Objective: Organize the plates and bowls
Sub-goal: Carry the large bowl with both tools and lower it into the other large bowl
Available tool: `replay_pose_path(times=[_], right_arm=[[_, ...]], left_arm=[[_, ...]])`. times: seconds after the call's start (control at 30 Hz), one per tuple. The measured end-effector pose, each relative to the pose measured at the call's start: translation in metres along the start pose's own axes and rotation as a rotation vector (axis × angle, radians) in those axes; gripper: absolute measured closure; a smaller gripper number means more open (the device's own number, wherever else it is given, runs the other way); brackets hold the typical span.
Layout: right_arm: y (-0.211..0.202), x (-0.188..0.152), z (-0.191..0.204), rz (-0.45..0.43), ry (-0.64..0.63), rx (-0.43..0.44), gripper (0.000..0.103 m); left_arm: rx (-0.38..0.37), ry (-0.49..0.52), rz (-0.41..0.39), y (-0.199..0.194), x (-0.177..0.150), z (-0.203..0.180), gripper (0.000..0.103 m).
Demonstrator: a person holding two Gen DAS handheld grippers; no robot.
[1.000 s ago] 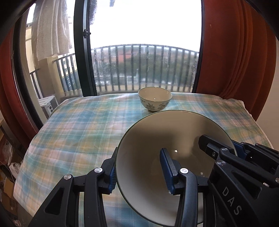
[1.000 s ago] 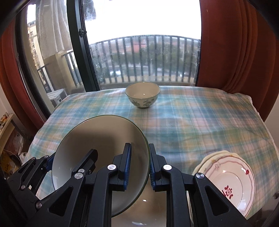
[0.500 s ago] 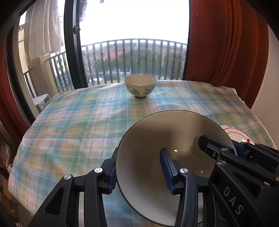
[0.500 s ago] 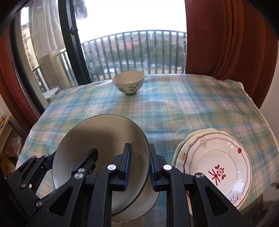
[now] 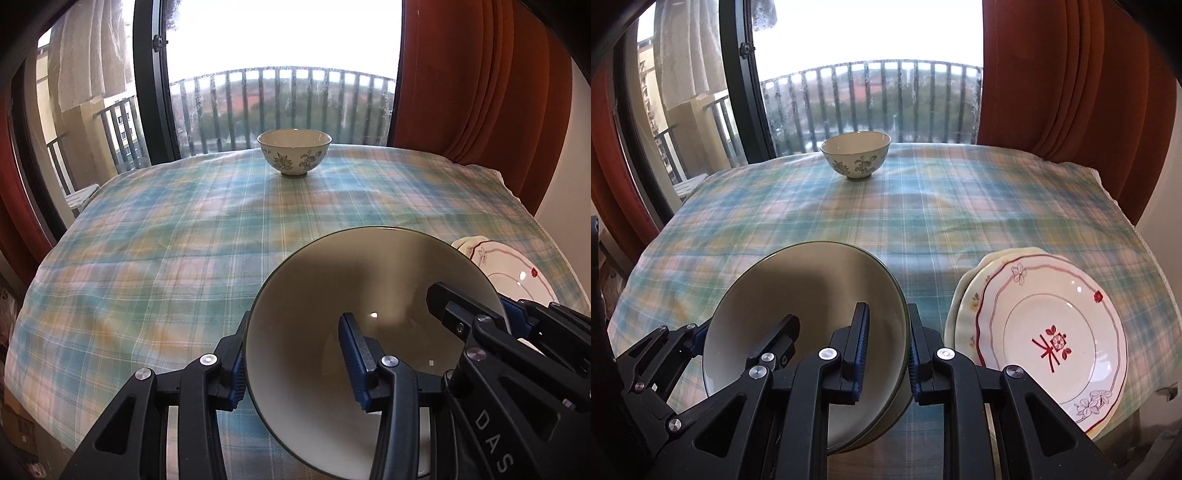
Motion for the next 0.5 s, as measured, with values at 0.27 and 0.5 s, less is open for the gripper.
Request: replay_pose_path(times=[0.27, 0.5], right_arm=[[0.0001, -0.0037, -0.005, -0.048, 0.008, -0.016, 0.081], [-0.001, -0.0057, -0.0043, -0.07, 0.026, 0.029, 0.059]], left_arm=[[-0.015, -0.012, -0.017, 0.004, -0.0045, -0.0037, 0.059], [-0.041, 0.008, -0.008, 0.0032, -0.0043, -0.0036, 0.05]])
Point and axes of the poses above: each gripper's, at about its wrist camera, not at the fingertips, and y roughly the way its jaws point, z to its left, x to its top, the point moved 3 cm from there along y, roughly the way its jaws point, and after that the axes turned 4 degrees about y, right-handed, at the moved point
